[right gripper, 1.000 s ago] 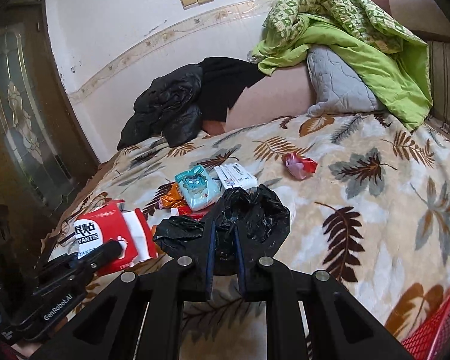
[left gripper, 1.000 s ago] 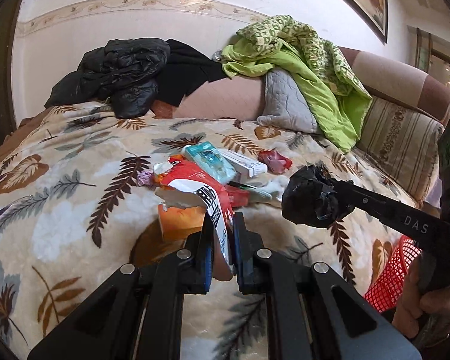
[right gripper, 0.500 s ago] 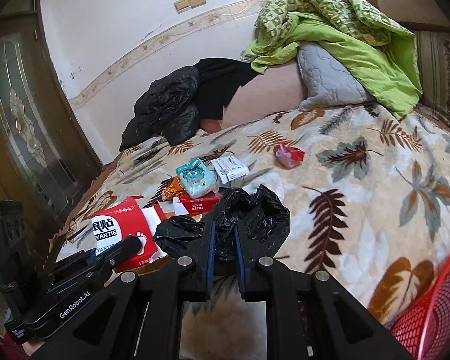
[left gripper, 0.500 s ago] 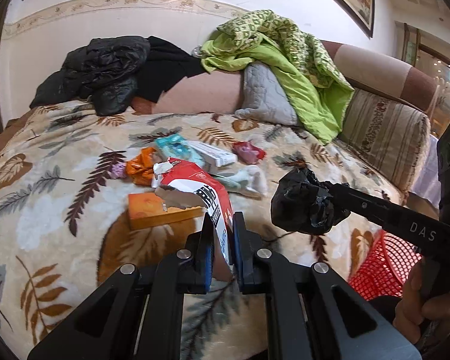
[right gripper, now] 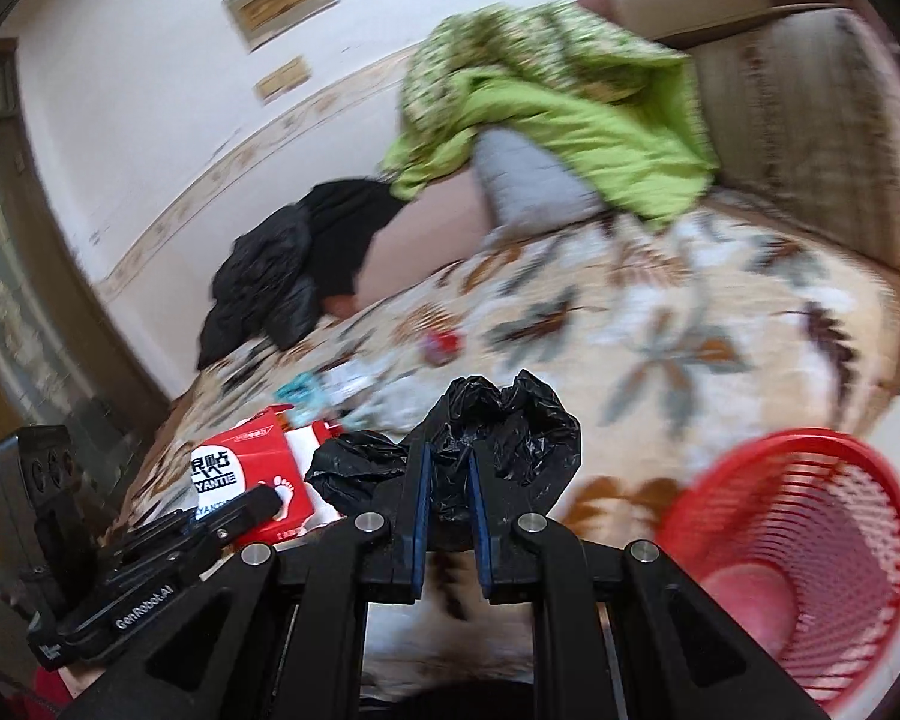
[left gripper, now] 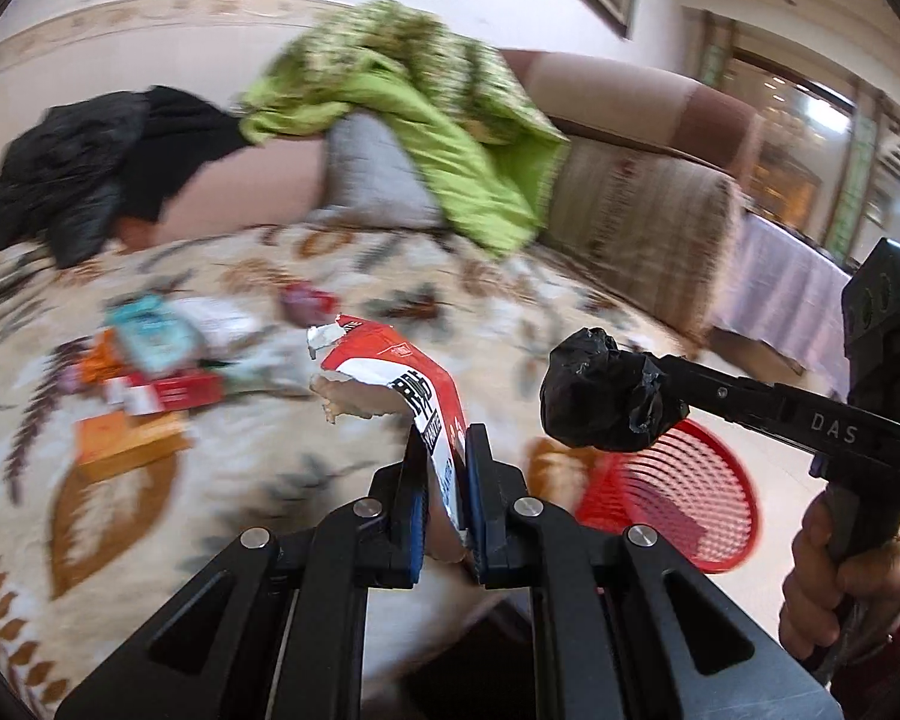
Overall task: Collect trash
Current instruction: 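Carry the black bag with the right tool to the red basket and release, then drop the red-and-white box into the red basket with the left tool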
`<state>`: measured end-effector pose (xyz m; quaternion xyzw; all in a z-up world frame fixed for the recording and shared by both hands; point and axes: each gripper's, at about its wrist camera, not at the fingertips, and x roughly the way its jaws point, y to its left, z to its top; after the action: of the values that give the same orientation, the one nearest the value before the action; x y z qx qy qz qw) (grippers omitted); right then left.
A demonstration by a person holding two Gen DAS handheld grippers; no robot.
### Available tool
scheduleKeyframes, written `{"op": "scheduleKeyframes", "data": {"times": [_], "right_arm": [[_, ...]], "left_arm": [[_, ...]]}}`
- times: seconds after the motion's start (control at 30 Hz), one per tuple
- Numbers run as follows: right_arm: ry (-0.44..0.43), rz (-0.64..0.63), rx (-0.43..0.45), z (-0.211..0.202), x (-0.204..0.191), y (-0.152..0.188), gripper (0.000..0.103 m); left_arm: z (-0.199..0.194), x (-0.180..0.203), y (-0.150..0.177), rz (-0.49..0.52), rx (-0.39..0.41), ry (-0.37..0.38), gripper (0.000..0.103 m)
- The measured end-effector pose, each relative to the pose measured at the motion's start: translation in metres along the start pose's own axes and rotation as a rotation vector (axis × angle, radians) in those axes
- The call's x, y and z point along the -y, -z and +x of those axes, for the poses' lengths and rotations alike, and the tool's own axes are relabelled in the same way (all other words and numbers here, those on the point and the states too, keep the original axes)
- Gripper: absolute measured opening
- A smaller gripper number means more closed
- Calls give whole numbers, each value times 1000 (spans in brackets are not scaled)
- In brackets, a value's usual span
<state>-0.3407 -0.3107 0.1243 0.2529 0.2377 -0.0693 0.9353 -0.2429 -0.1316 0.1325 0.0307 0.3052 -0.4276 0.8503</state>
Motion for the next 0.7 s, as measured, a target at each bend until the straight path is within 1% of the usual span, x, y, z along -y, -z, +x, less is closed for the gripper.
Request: {"op": "scheduleKeyframes", "data": {"times": [0.13, 0.23, 0.33, 0.47, 0.5, 0.53, 0.57, 0.6, 0.63, 0.7], "right_arm": [[84, 84, 32, -36, 48, 3, 13], [135, 154, 46, -55, 83, 7, 13], [168, 211, 55, -66, 111, 10, 13], [196, 266, 59, -71, 138, 15, 16], [202, 276, 57, -71, 143, 16, 17], [212, 284, 53, -70, 147, 17, 27], [219, 296, 52, -70, 151, 17, 35], [225, 302, 58, -72, 155, 18, 52], [237, 306, 71, -75, 157, 18, 56], [242, 299, 85, -80, 161, 19, 56]], "left_arm": [[20, 43, -6, 41, -51, 115, 11], [41, 80, -10, 70, -105, 208, 11], [62, 116, -13, 107, -162, 286, 12], [86, 153, -13, 155, -212, 331, 13], [91, 159, -12, 157, -221, 331, 16], [98, 164, -11, 160, -235, 327, 26], [102, 166, -11, 162, -245, 320, 44], [104, 167, -11, 158, -243, 310, 51], [105, 165, -11, 150, -232, 300, 56], [105, 159, -12, 144, -231, 299, 56]]}}
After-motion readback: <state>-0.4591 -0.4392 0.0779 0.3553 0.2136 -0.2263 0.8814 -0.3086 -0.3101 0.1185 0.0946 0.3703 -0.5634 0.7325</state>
